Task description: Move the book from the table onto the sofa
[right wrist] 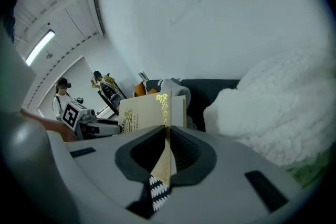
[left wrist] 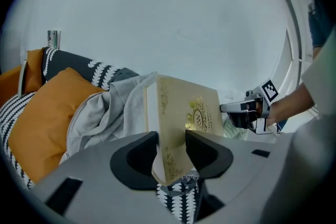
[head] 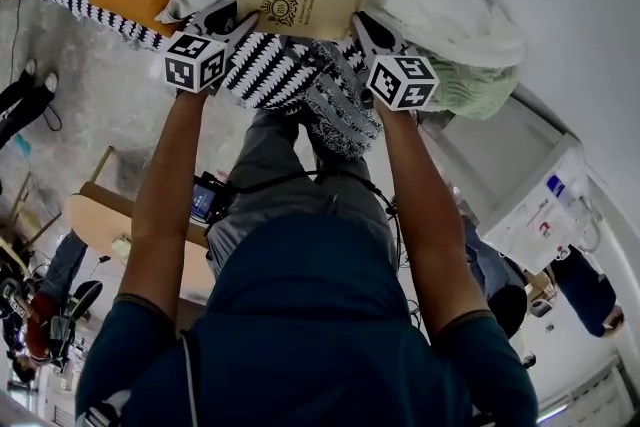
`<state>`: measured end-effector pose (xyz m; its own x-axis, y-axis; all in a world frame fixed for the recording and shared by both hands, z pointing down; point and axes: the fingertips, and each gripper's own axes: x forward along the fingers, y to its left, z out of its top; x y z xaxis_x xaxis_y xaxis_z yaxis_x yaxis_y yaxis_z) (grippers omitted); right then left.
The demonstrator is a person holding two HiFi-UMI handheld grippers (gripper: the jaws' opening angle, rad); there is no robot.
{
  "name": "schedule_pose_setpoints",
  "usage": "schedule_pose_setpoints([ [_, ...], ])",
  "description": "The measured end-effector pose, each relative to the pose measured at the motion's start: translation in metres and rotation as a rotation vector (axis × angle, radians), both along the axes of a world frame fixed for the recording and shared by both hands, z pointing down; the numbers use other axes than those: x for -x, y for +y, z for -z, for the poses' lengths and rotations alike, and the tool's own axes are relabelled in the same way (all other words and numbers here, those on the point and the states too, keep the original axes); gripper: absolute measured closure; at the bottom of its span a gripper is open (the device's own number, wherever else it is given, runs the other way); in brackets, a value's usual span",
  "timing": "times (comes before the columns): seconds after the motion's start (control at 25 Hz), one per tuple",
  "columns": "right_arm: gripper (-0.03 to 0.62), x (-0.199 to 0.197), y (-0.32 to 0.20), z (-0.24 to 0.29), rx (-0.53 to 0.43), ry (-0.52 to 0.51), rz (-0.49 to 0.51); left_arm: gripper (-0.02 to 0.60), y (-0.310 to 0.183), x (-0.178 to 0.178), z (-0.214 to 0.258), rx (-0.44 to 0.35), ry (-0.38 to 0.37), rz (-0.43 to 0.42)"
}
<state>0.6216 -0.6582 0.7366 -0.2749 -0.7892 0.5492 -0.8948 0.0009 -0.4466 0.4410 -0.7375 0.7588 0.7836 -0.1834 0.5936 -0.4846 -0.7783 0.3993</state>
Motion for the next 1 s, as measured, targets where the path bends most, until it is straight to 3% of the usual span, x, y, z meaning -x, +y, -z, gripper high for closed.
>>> schedule_pose_setpoints([
  [0.52,0.563,-0.003,0.014,-0.091,0.183,-0.056,-0.097,0.408,0.003,-0.008,-0.087,0.142,-0.057,-0.051],
  [1.0,0.563,-0.005,0.018,-0.144,0.276,-0.074,-0.135,0.408,0.007,-0.012,-0.147,0.235,-0.076,-0.067],
])
